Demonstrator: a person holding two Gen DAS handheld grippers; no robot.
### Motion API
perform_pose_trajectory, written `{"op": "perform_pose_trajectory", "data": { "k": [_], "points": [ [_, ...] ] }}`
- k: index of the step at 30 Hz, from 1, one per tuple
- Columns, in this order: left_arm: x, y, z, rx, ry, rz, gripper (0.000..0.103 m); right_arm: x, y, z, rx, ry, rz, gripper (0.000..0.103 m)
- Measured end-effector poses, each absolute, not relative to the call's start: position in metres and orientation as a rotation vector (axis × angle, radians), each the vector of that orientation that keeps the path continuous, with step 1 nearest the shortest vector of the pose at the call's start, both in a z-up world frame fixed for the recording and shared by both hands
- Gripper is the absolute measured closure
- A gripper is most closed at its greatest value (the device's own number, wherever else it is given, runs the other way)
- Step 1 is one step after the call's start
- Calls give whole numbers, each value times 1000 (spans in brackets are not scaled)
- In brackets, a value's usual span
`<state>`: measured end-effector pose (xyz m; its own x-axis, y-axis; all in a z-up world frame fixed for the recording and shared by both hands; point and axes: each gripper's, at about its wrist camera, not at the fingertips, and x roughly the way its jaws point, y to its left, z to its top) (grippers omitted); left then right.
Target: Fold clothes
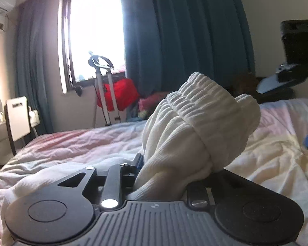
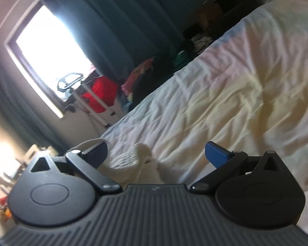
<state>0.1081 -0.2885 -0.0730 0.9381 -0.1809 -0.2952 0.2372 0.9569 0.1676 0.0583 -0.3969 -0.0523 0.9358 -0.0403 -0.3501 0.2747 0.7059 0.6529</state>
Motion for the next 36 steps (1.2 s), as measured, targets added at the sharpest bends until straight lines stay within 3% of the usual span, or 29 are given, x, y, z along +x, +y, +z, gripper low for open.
{"op": "perform_pose_trajectory", "data": {
  "k": [1,3,10,24,31,36],
  "points": [
    [109,-273,-69,192,300,-232,61,60,-395,-52,781,324,-157,0],
    [111,-243,-61,169,337,-265,51,59,-392,-52,795,327,-123,0],
    [96,-187,-43,112,434,-345,25,52,-385,-52,858,324,-29,0],
    [65,-78,-15,193,443,-202,7,53,-359,-79,1059,465,83,0],
    [61,-62,-35,273,479,-221,7,53,-346,-101,1202,591,152,0],
    [71,-66,-49,315,505,-192,7,73,-325,-103,1124,593,207,0]
  ]
}}
